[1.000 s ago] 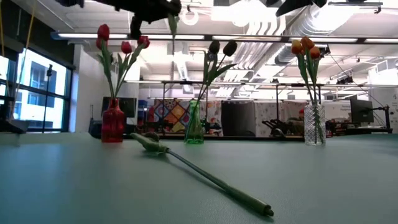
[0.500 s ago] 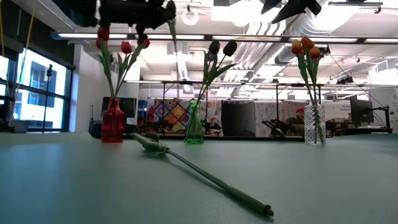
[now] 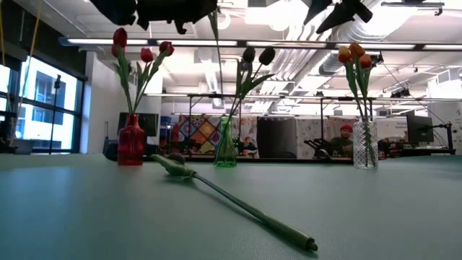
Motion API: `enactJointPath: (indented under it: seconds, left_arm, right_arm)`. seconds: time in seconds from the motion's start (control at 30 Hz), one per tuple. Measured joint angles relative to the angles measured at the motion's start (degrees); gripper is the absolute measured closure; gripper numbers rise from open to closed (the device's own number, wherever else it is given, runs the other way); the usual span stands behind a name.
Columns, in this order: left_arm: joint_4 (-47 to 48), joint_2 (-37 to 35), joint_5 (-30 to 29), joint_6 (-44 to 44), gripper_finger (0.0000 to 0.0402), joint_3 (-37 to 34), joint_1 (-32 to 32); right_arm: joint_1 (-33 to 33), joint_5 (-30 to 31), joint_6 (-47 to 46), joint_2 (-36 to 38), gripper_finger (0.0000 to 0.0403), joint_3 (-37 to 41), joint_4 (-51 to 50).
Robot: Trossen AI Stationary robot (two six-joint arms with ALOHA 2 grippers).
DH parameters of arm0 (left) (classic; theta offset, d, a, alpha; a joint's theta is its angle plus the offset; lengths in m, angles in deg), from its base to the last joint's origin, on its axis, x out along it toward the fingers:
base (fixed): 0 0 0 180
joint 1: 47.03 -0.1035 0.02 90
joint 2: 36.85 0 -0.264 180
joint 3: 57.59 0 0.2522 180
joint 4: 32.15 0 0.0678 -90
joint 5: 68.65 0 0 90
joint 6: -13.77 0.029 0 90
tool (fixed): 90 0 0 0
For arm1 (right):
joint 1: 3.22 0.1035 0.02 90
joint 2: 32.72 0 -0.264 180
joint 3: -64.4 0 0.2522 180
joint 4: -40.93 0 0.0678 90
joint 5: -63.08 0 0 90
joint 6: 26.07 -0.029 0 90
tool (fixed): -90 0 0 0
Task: Sort flowers into vase by color
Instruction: Put the black tulip into the green vase
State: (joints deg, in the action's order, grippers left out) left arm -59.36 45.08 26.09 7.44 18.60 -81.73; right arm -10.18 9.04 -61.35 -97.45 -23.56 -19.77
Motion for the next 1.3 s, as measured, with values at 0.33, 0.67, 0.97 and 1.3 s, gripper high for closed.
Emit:
enactJointPath:
  seconds: [0.33, 0.67, 0.97, 1.3]
  left_arm:
    - [1.5, 3.8, 3.7, -0.9, 0.0401, 0.6, -1.2]
    - [1.0, 6.3, 3.3, -2.5, 0.04, 0.6, -1.1]
    - [6.2, 8.6, 0.3, -1.1, 0.0344, 0.6, 0.4]
    - [12.6, 8.6, -2.9, -0.5, 0.0298, 0.5, 2.5]
  right_arm:
    - [-7.1, -0.1, 7.9, 0.0, 0.0199, 0.0, 1.1]
    - [-18.7, -11.1, 24.0, 1.6, 0.0199, 0.0, 5.3]
    - [-30.2, -32.4, 36.3, 4.3, 0.0199, 0.0, 10.6]
    - [-36.6, -41.4, 42.9, 4.3, 0.0199, 0.0, 11.2]
